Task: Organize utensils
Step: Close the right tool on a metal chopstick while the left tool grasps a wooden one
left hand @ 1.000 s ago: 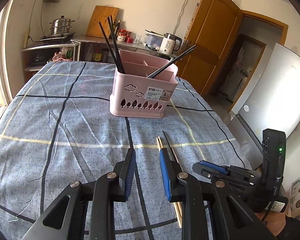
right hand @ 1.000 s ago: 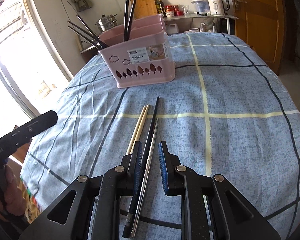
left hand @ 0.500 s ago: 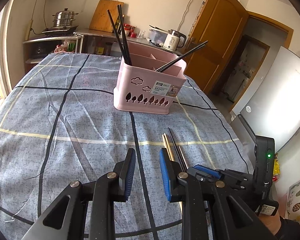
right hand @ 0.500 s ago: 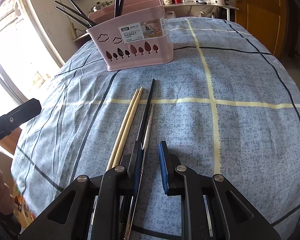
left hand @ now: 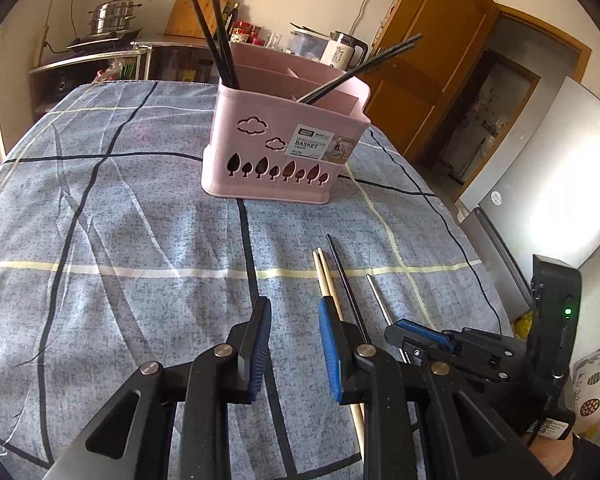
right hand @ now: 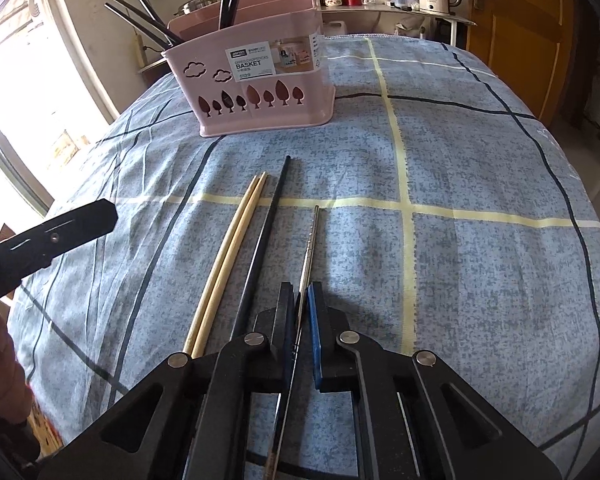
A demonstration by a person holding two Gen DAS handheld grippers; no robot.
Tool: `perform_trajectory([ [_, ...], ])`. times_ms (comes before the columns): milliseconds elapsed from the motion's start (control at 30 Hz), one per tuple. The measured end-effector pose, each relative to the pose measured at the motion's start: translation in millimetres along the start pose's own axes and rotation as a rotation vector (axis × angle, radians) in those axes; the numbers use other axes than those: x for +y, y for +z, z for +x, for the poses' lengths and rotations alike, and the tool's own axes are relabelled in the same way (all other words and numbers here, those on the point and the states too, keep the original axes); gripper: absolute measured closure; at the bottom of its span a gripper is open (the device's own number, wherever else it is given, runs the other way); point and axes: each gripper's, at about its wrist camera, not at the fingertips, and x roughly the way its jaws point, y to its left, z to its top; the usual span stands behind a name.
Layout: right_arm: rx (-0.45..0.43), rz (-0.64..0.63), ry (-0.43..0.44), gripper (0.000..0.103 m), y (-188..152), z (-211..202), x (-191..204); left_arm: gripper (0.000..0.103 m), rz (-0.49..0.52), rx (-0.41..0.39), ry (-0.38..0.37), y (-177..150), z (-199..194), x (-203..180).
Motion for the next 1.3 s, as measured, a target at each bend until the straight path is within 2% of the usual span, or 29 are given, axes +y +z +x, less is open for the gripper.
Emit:
perform_trajectory([
  [233,0.002,0.015,0.016,0.096,-2,-3,-12,0.079,0.033,0.064,0.030,6,48,-13],
  [567,-0.004,0.026,0.045,0.097,-2,-3,-18,0.079,0.017,0.079,0.080,25,83,-19],
  [667,-0.005,0.031,0.052,0.098,-2,-2,-19,0.077,0.026,0.074,0.092,29,88,-23],
  [833,-0.009,0.038,0.061,0.098,-2,-3,-21,0.067,0.070,0.060,0.119,27,92,-35],
  [933,-0.011,0.040,0.066,0.098,-2,-3,-22,0.067,0.082,0.054,0.141,25,93,-40],
  [1067,-0.012,0.042,0.068,0.099,-2,-3,-22,0.067,0.030,0.055,0.111,26,90,-32],
  [1300,-0.014,0.044,0.070,0.099,-2,-4,-24,0.066,0.111,0.034,0.181,12,85,-37],
])
